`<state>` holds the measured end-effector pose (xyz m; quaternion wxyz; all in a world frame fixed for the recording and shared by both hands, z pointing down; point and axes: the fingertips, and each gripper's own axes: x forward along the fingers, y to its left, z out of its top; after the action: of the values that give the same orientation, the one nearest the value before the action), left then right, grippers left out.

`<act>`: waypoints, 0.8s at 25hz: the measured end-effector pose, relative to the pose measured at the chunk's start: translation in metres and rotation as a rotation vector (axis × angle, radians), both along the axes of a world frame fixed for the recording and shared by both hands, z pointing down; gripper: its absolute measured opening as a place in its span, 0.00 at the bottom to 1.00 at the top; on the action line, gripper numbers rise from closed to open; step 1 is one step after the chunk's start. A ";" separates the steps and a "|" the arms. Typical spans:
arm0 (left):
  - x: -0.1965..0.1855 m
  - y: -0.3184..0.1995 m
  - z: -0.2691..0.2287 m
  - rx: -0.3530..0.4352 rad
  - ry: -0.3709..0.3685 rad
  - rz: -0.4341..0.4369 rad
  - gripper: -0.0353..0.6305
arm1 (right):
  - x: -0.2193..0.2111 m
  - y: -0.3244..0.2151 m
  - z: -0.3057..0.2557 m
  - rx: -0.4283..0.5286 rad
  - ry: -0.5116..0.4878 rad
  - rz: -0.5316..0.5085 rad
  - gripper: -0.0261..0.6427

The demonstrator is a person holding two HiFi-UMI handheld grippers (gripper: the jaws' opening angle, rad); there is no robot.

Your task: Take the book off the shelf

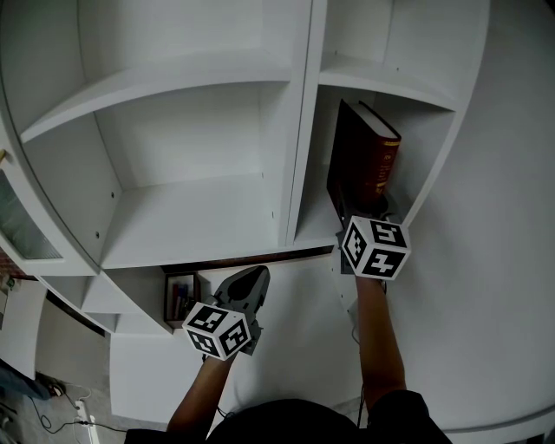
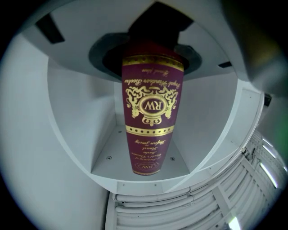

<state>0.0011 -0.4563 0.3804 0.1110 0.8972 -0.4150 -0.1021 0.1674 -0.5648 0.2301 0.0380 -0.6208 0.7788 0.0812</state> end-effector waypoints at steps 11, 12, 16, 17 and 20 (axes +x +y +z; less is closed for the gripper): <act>0.005 0.008 -0.001 0.005 -0.002 0.027 0.08 | 0.002 0.016 0.001 -0.009 -0.020 -0.004 0.40; 0.006 0.008 -0.001 0.006 -0.002 0.030 0.08 | 0.002 0.018 0.001 -0.009 -0.020 -0.006 0.40; 0.010 0.011 -0.003 0.010 -0.002 0.042 0.08 | 0.003 0.025 0.001 -0.010 -0.024 -0.007 0.40; 0.011 0.012 -0.004 0.011 -0.002 0.045 0.08 | 0.003 0.027 0.001 -0.009 -0.024 -0.009 0.40; 0.012 0.014 -0.004 0.012 -0.001 0.051 0.08 | 0.004 0.032 0.001 -0.006 -0.023 -0.009 0.40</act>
<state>0.0127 -0.4419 0.3762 0.1081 0.9082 -0.3915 -0.1014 0.1711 -0.5328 0.2314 0.0455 -0.6183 0.7814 0.0713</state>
